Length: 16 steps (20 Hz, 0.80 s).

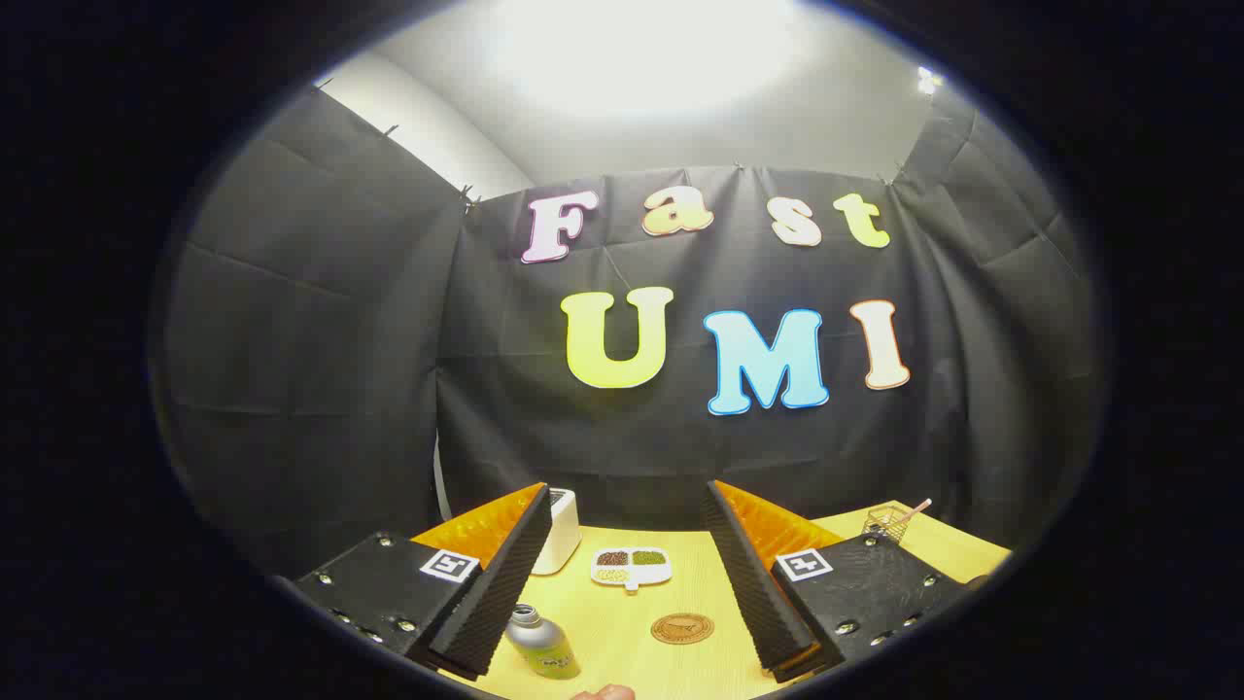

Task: Take the bottle from table, then pour the juice into the cup, finally place the bottle on the coaster

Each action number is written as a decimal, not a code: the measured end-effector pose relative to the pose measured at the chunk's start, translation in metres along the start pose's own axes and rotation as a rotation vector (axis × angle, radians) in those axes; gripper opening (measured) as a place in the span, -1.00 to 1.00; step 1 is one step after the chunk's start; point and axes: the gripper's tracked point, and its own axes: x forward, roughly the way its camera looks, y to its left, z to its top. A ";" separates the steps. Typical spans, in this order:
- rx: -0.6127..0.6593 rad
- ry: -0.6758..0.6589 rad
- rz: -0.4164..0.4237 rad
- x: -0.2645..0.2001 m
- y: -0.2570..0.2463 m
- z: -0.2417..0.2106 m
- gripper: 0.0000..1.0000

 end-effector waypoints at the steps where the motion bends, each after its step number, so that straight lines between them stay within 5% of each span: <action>1: 0.009 0.000 0.004 0.001 0.002 -0.002 0.91; 16: 0.000 0.015 -0.002 0.010 -0.008 -0.015 0.92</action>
